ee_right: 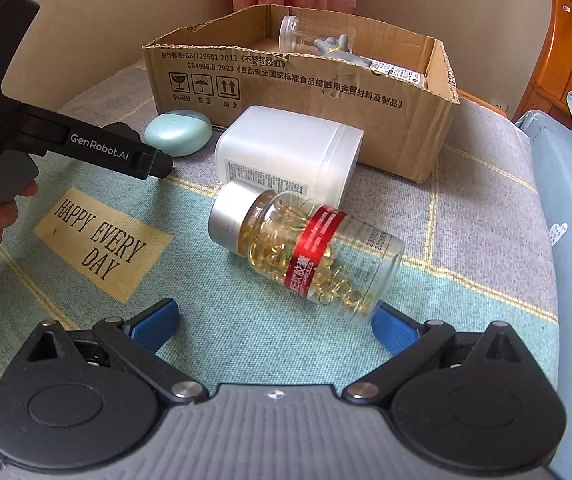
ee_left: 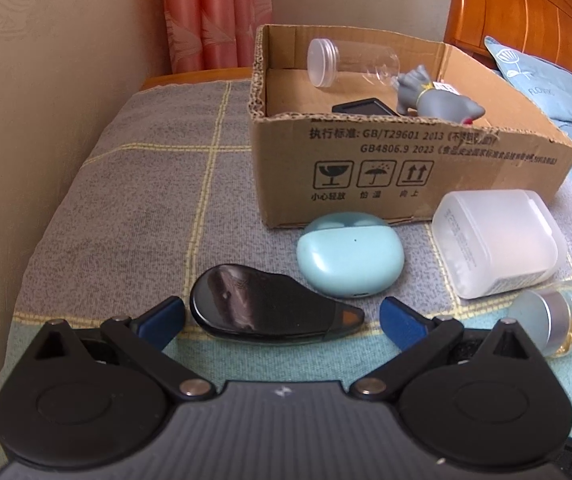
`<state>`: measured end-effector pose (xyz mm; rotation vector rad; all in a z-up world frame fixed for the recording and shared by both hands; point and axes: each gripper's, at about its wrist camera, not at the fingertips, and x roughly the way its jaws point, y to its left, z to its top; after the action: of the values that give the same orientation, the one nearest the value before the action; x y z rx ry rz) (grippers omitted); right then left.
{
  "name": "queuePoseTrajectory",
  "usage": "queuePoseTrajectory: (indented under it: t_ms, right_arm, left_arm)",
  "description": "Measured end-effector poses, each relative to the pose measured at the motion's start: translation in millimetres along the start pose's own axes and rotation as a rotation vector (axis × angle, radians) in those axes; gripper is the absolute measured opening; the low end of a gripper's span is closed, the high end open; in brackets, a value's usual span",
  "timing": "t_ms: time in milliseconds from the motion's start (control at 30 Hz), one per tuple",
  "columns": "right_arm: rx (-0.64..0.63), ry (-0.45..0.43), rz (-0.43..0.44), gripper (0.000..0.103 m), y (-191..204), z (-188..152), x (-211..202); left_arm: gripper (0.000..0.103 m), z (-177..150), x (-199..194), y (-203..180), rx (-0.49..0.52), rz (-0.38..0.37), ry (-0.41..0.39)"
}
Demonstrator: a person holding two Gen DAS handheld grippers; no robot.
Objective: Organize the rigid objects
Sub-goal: 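Grasp the black oval object with left gripper while right approaches the capsule bottle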
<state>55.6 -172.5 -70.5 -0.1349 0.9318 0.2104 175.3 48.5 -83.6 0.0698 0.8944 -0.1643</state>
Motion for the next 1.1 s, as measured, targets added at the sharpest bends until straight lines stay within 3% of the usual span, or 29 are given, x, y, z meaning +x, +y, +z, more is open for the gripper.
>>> queuePoseTrajectory:
  t_ms: [367,567,1100]
  right_arm:
    - [-0.001,-0.003,0.002,0.103,0.2,0.4,-0.7]
    - [-0.001,-0.006,0.002,0.103,-0.1,-0.3,-0.5]
    - [0.029,-0.015,-0.019,0.103,0.8,3.4,3.6]
  left_arm:
    - [0.102,-2.7,-1.0,13.7,0.075,-0.060,-0.015]
    - [0.089,-4.0,-7.2,11.7,0.091,-0.075,-0.024]
    - [0.089,-43.2,-44.7,6.5,0.097,-0.083,0.013]
